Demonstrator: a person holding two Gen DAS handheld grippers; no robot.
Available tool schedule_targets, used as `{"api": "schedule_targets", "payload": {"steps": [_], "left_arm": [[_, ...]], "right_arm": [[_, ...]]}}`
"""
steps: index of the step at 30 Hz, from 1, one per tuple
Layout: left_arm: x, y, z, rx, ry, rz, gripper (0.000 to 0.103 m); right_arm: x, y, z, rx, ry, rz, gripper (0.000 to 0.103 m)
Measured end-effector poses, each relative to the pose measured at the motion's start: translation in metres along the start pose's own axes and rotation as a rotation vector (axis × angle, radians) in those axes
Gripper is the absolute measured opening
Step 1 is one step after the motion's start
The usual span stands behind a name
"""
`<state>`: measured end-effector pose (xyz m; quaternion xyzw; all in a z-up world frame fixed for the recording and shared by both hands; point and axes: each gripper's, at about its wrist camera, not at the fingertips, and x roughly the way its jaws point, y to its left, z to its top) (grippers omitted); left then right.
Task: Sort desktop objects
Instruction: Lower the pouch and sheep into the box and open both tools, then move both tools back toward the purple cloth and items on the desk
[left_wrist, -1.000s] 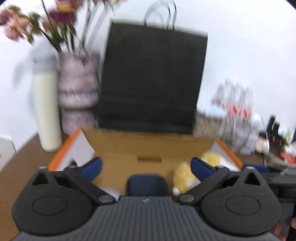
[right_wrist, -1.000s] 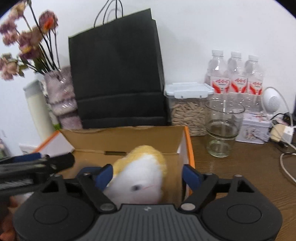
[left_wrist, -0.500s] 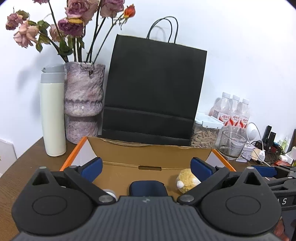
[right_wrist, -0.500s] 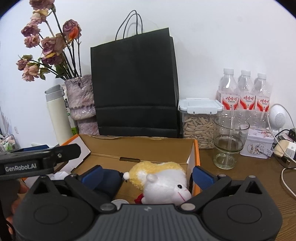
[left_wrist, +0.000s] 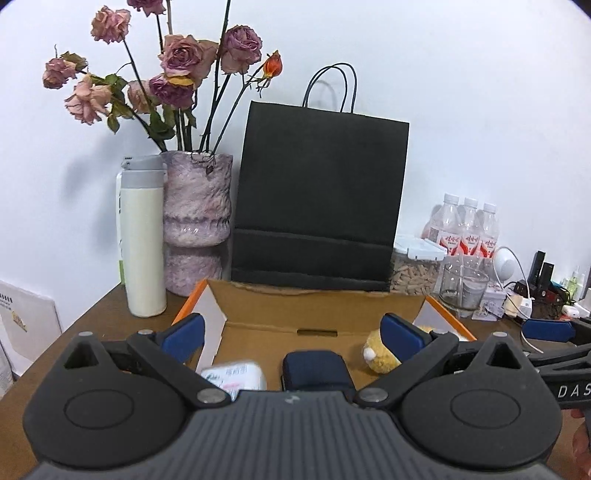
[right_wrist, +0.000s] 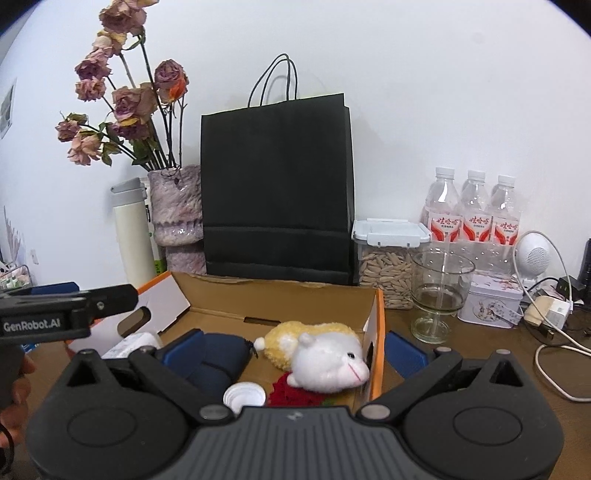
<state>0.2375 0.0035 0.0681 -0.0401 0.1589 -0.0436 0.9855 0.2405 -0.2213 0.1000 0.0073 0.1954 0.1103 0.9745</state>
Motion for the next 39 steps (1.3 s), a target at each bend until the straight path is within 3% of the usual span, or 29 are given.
{"api": "schedule_targets", "payload": {"steps": [21,39], "left_arm": [[-0.068,0.027,-0.03,-0.008,0.042,0.067,0.103],[-0.076,0.062,-0.066,0.012,0.161,0.133,0.103]], "right_arm": [[-0.063,-0.012,-0.05,0.019,0.038,-0.082,0.103],[-0.076,-0.03,-0.093,0.041,0.13,-0.165,0.103]]}}
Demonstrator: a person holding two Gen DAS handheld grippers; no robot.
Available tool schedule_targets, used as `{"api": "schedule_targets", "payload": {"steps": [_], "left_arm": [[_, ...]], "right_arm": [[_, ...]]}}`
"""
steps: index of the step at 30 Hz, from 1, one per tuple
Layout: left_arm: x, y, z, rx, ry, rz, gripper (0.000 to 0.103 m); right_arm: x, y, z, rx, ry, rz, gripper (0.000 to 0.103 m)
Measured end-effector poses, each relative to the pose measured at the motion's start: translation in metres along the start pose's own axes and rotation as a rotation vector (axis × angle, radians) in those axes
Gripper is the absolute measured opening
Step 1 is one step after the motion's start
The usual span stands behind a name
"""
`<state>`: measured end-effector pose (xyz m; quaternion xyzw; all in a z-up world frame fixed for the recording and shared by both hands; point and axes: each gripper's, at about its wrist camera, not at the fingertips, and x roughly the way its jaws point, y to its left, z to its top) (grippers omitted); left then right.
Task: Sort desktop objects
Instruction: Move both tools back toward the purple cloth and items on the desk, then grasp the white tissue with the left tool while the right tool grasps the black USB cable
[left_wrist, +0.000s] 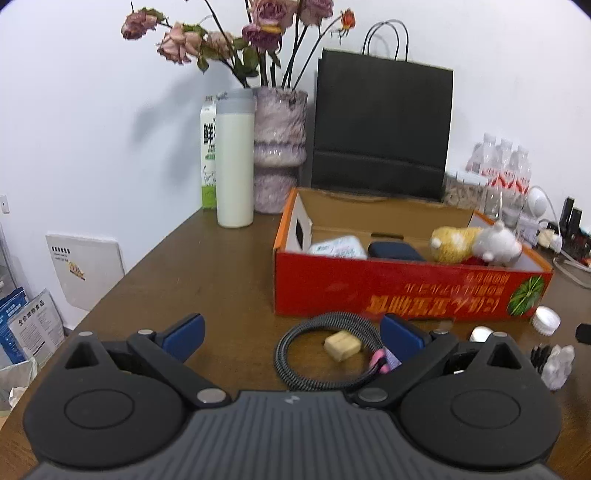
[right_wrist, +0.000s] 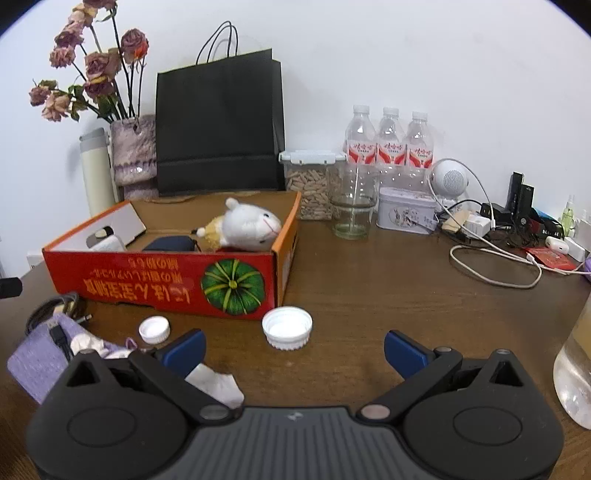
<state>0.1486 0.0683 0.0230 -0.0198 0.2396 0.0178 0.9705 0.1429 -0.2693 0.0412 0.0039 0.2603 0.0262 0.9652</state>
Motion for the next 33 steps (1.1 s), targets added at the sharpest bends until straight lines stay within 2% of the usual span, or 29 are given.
{"api": "schedule_targets", "payload": {"steps": [9,14,19,22,28,30,31,33], "left_arm": [[0.006,-0.001,-0.007,0.016,0.04,-0.022,0.103],[0.009,-0.003,-0.01,0.027,0.059,-0.032,0.103],[0.006,-0.011,-0.014,0.058,0.063,-0.059,0.103],[0.005,-0.019,-0.017,0.095,0.071,-0.076,0.103],[-0.001,-0.019,-0.017,0.1,0.069,-0.078,0.103],[-0.002,-0.017,-0.017,0.092,0.073,-0.093,0.103],[-0.002,-0.017,-0.018,0.096,0.078,-0.098,0.103],[-0.002,-0.018,-0.02,0.115,0.089,-0.105,0.103]], "right_arm": [[0.006,0.007,-0.007,-0.034,0.031,-0.007,0.103],[0.0,0.007,-0.007,-0.029,-0.007,0.004,0.103],[-0.009,0.021,-0.006,-0.061,-0.05,0.053,0.102],[-0.016,0.039,-0.006,-0.104,-0.073,0.127,0.097],[-0.021,0.09,-0.008,-0.252,-0.083,0.276,0.077],[-0.017,0.105,-0.009,-0.288,-0.057,0.315,0.056],[-0.016,0.111,-0.01,-0.303,-0.044,0.332,0.051],[-0.013,0.123,-0.012,-0.339,-0.016,0.358,0.032]]}}
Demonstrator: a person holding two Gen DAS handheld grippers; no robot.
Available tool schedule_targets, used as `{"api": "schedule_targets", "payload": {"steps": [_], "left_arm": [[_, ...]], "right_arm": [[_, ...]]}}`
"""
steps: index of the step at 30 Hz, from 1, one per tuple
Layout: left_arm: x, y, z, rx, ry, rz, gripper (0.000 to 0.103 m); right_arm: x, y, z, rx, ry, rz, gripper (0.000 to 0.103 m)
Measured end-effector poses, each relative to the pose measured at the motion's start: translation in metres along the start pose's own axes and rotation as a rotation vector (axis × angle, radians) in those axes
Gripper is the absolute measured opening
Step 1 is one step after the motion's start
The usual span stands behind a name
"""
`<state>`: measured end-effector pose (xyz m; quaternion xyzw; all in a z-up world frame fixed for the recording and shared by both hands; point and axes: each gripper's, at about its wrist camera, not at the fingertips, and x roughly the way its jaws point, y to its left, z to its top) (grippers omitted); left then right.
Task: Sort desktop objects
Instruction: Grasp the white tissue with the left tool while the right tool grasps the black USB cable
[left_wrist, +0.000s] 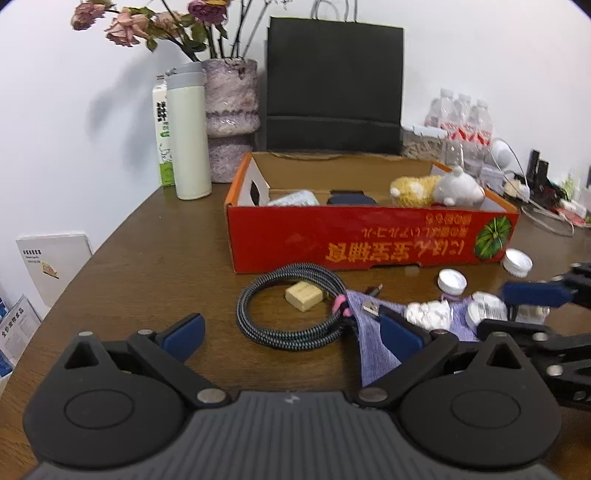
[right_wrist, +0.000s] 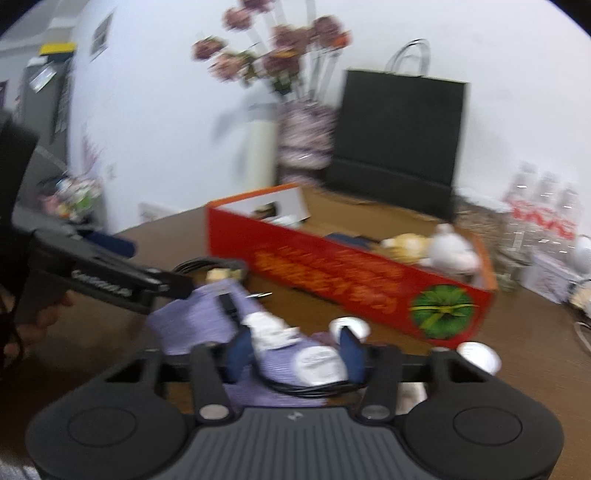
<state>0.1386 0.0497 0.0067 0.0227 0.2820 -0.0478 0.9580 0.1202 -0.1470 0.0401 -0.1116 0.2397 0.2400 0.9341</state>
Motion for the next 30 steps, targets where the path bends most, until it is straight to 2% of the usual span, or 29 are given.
{"api": "schedule_targets", "payload": {"steps": [5,9,10,12,16,25,30], "left_arm": [[0.003,-0.002,-0.004,0.027,0.03,-0.011,0.103],[0.006,-0.003,-0.006,0.033,0.045,-0.018,0.103],[0.006,-0.003,-0.006,0.035,0.051,-0.019,0.103],[0.009,-0.003,-0.007,0.04,0.064,-0.024,0.103],[0.01,-0.004,-0.009,0.045,0.077,-0.031,0.103],[0.009,-0.004,-0.009,0.037,0.069,-0.039,0.103],[0.0,-0.003,-0.007,0.018,0.009,-0.044,0.103]], "right_arm": [[0.018,0.015,-0.001,-0.044,0.069,0.048,0.024],[0.029,0.015,0.002,-0.033,0.105,0.056,0.023],[0.031,0.013,0.003,-0.019,0.113,0.065,0.021],[0.032,0.011,0.004,0.002,0.125,0.093,0.007],[0.029,0.009,0.004,0.023,0.125,0.089,0.006],[-0.008,-0.008,0.013,0.131,-0.026,0.067,0.005],[-0.034,-0.029,0.015,0.214,-0.107,0.021,0.002]]}}
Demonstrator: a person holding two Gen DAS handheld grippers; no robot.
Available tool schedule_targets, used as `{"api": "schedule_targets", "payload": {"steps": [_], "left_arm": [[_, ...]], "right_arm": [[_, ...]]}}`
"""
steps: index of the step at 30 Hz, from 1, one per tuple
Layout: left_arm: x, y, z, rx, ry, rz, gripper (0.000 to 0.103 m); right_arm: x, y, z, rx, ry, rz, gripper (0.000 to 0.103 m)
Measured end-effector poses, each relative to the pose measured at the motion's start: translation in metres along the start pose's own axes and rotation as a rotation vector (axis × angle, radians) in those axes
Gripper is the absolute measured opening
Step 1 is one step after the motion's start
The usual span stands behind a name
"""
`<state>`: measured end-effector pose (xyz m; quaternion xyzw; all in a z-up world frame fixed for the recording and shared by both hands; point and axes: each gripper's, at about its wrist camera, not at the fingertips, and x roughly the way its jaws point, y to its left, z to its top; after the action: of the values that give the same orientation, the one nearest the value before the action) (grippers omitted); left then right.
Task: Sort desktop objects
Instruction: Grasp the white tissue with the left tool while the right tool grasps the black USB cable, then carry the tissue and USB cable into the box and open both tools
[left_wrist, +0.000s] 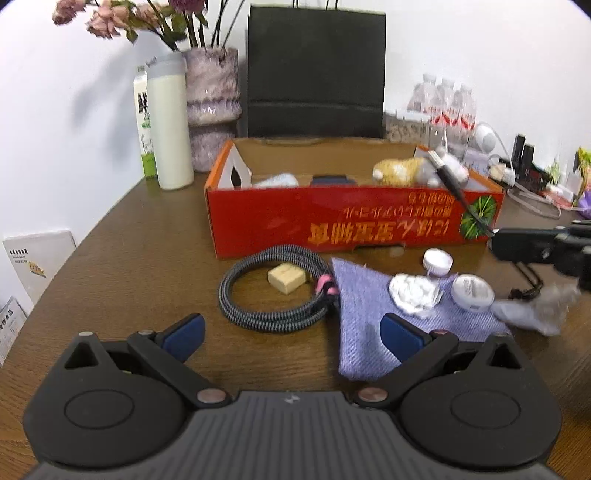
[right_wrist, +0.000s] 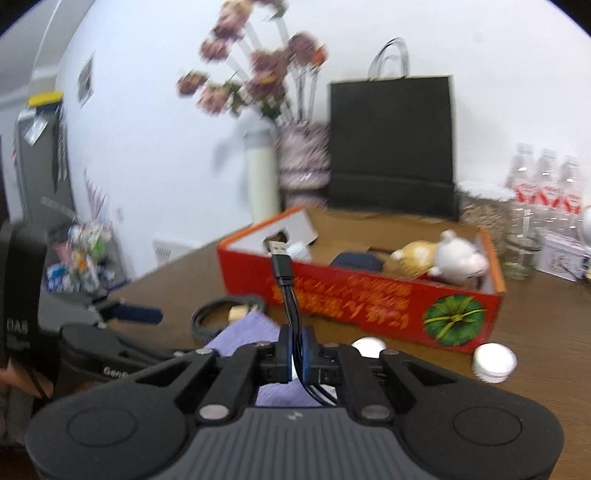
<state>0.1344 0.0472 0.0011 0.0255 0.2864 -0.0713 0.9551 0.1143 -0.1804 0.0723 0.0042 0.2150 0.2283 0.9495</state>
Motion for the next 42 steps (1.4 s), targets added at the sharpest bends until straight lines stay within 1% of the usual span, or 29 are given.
{"api": "schedule_targets", "payload": {"steps": [4,7,13,15,17,18,20,22,27,29,31,33,34,38,42], "left_arm": [[-0.009,-0.008,0.004,0.018,-0.065,0.001,0.103],[-0.014,-0.019,0.008,0.048,-0.103,-0.014,0.103],[-0.006,-0.046,0.018,0.093,-0.106,-0.07,0.103],[-0.001,-0.055,0.021,0.114,-0.105,-0.09,0.1],[0.008,-0.063,0.023,0.127,-0.084,-0.109,0.09],[0.013,-0.066,0.022,0.129,-0.07,-0.117,0.088],[0.024,-0.07,0.021,0.128,-0.038,-0.125,0.076],[0.032,-0.072,0.019,0.128,-0.013,-0.125,0.07],[0.042,-0.075,0.016,0.131,0.014,-0.127,0.056],[0.045,-0.076,0.014,0.134,0.031,-0.136,0.047],[0.048,-0.076,0.013,0.13,0.047,-0.147,0.04],[0.047,-0.075,0.012,0.124,0.045,-0.155,0.035],[0.047,-0.075,0.013,0.118,0.044,-0.158,0.03],[0.046,-0.072,0.013,0.092,0.038,-0.162,0.025],[0.041,-0.071,0.014,0.077,0.013,-0.153,0.024]], "right_arm": [[-0.014,-0.026,0.007,0.086,-0.057,-0.044,0.001],[-0.024,-0.042,0.009,0.138,-0.086,-0.057,0.001],[-0.03,-0.072,0.006,0.208,-0.102,-0.082,0.001],[-0.03,-0.083,0.005,0.231,-0.102,-0.09,0.001],[-0.03,-0.091,0.003,0.247,-0.104,-0.097,0.001],[-0.03,-0.095,0.002,0.255,-0.105,-0.099,0.001],[-0.03,-0.102,-0.001,0.27,-0.104,-0.101,0.001],[-0.03,-0.107,-0.004,0.281,-0.1,-0.101,0.001],[-0.03,-0.111,-0.008,0.289,-0.094,-0.097,0.002],[-0.03,-0.109,-0.009,0.282,-0.094,-0.095,0.002],[-0.03,-0.106,-0.01,0.274,-0.091,-0.097,0.002],[-0.029,-0.104,-0.011,0.266,-0.087,-0.1,0.001],[-0.029,-0.103,-0.011,0.262,-0.086,-0.1,0.002],[-0.03,-0.1,-0.011,0.254,-0.094,-0.106,0.001],[-0.033,-0.095,-0.011,0.242,-0.11,-0.11,0.002]]}}
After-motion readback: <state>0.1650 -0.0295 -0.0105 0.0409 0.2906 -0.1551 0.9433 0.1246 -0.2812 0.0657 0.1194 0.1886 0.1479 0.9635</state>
